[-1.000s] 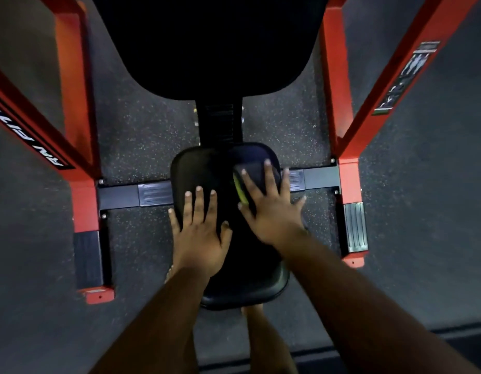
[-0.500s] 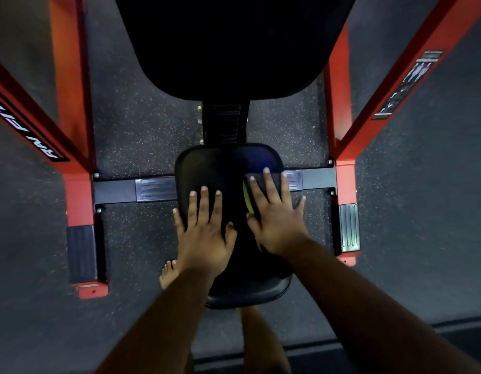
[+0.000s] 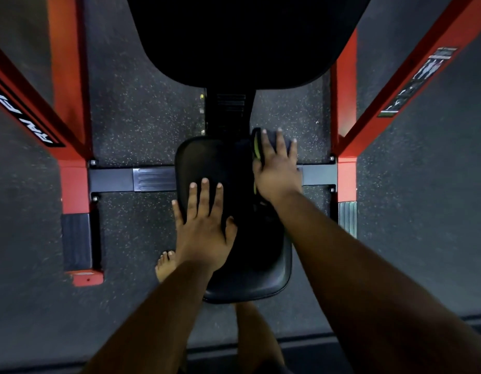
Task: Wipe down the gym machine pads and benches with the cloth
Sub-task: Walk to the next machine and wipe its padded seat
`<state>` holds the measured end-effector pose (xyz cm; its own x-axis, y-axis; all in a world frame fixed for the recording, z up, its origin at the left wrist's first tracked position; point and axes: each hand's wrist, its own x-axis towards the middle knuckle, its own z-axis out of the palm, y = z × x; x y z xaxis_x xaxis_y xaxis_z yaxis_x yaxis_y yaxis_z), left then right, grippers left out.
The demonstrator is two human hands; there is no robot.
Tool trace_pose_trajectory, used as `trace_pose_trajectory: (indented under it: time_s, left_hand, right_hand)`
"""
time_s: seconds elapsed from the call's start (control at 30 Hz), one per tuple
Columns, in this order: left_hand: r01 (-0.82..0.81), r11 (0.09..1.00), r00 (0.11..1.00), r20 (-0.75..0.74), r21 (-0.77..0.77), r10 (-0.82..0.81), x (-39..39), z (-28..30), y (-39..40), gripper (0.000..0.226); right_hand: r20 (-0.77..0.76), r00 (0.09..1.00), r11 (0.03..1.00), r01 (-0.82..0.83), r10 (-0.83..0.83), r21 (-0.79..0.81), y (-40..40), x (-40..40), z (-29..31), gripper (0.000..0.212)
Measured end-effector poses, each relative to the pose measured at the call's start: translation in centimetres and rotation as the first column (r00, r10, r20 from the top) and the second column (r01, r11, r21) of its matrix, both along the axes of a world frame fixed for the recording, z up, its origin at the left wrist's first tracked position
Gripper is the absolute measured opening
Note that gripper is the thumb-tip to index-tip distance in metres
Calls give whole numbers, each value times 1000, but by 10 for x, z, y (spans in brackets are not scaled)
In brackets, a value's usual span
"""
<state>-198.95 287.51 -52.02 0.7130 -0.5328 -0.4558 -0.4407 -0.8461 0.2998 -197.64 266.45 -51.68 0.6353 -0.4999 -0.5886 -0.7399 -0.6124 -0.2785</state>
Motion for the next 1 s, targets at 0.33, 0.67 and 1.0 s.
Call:
trace_pose_trajectory:
  time_s: [0.33, 0.67, 1.0]
  left_hand:
    - [1, 1000, 1000, -25, 10, -1, 3, 4, -2, 74]
    - [9, 1000, 999, -36, 2, -9, 6, 8, -3, 73]
    - [2, 1000, 1000, -11, -21, -2, 2, 4, -1, 75]
  right_hand:
    - [25, 999, 1000, -20, 20, -7, 49, -87, 30, 70]
    - [4, 980, 980, -197, 197, -29, 69, -115, 53, 73]
    - [65, 831, 833, -551, 553, -47, 2, 25, -13, 70]
